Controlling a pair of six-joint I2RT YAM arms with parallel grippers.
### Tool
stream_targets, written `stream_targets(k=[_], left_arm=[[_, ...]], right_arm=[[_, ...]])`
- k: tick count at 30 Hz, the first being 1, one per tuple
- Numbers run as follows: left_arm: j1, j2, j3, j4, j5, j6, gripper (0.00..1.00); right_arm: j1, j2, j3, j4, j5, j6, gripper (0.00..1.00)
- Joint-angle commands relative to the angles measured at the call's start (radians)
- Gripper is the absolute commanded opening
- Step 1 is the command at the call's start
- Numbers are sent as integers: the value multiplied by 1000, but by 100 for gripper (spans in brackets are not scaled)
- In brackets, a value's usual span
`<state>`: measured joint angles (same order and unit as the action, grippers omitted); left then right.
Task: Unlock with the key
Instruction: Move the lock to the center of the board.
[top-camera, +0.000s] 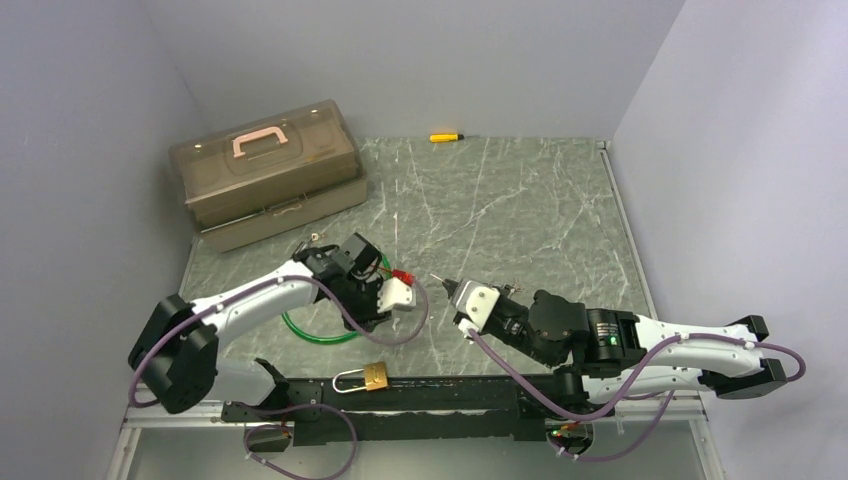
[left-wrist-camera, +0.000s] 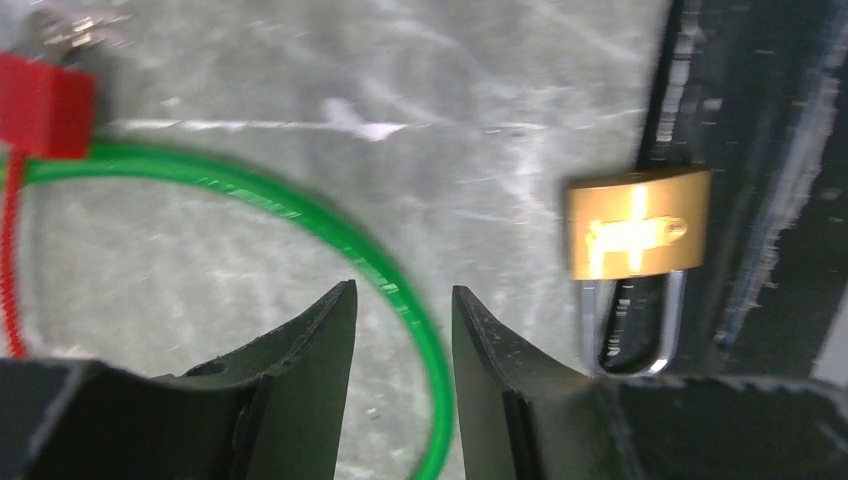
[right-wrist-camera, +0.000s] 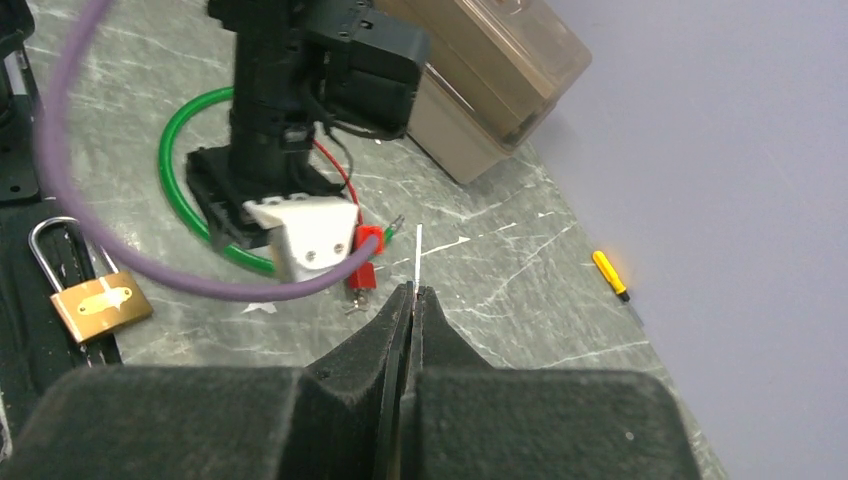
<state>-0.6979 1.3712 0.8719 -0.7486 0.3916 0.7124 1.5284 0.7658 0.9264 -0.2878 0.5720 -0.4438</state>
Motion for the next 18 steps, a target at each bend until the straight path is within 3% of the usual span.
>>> stream_targets(k=[1, 5, 12, 18], left_arm=[[-118, -94, -120, -10, 85, -53, 45], [-159, -112, -186, 42, 28, -61, 46], [-161, -151, -209, -2, 59, -12, 50], [-225, -125, -245, 52, 41, -21, 52]], right_arm=[[2, 3, 43, 20, 28, 10, 0], [-2, 7, 47, 27, 37, 9, 0], [-7, 55, 85, 26, 20, 9, 0], [-7, 87, 116, 18, 11, 5, 0]])
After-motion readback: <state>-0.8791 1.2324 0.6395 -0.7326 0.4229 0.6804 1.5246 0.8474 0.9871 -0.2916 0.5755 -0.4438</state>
